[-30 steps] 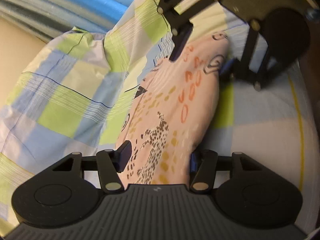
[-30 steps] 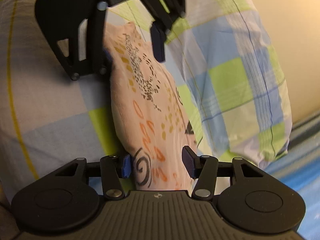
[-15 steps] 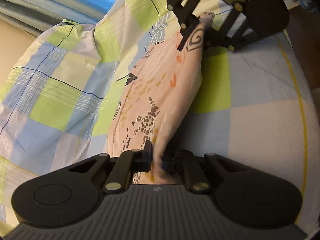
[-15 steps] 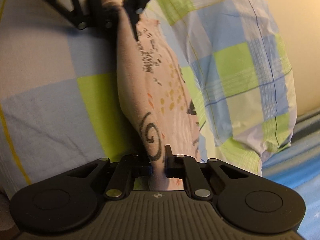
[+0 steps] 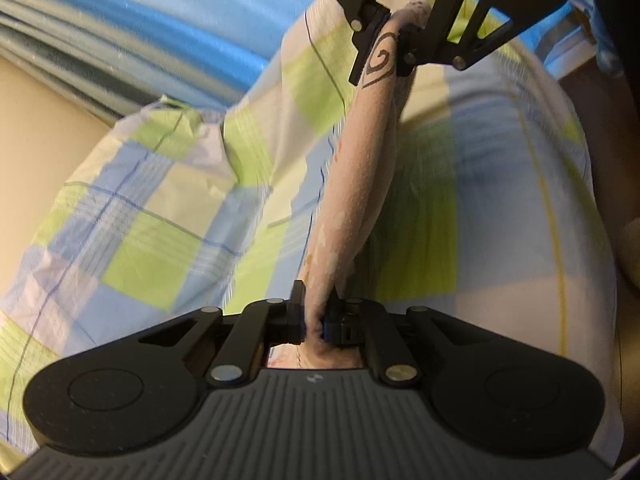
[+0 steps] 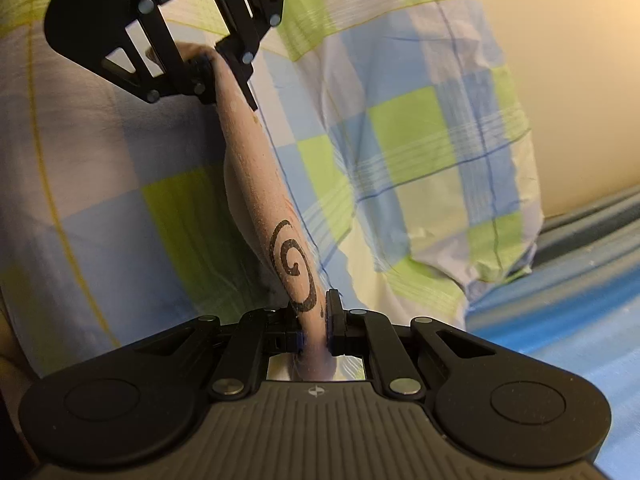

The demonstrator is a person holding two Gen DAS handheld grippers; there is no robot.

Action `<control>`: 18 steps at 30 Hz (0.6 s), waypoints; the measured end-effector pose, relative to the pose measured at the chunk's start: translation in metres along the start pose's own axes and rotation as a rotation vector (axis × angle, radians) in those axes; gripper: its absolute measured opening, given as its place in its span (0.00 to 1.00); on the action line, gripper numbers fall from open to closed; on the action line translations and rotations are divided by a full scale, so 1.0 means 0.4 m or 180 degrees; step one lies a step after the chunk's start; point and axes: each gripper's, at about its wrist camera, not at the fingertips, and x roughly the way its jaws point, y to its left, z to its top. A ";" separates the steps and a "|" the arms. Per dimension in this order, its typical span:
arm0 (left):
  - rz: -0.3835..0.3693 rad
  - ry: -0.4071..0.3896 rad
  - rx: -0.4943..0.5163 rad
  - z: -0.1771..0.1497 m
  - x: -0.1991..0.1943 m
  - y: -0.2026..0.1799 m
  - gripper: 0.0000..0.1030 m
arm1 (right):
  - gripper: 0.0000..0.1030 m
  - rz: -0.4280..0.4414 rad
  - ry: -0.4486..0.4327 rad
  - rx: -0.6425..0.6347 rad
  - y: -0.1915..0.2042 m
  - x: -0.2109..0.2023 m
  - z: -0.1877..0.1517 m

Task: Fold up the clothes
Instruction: 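Lift the folded shorts with both grippers and carry them to the blue blanket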

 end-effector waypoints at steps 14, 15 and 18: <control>0.0047 -0.0686 0.0361 0.274 -0.137 0.041 0.06 | 0.07 -0.0519 0.0359 0.0452 -0.110 -0.259 -0.144; 0.0045 -0.0774 0.0403 0.301 -0.149 0.042 0.06 | 0.07 -0.0575 0.0412 0.0513 -0.114 -0.287 -0.158; 0.0001 -0.1073 0.0522 0.384 -0.184 0.040 0.06 | 0.07 -0.0742 0.0615 0.0659 -0.127 -0.372 -0.204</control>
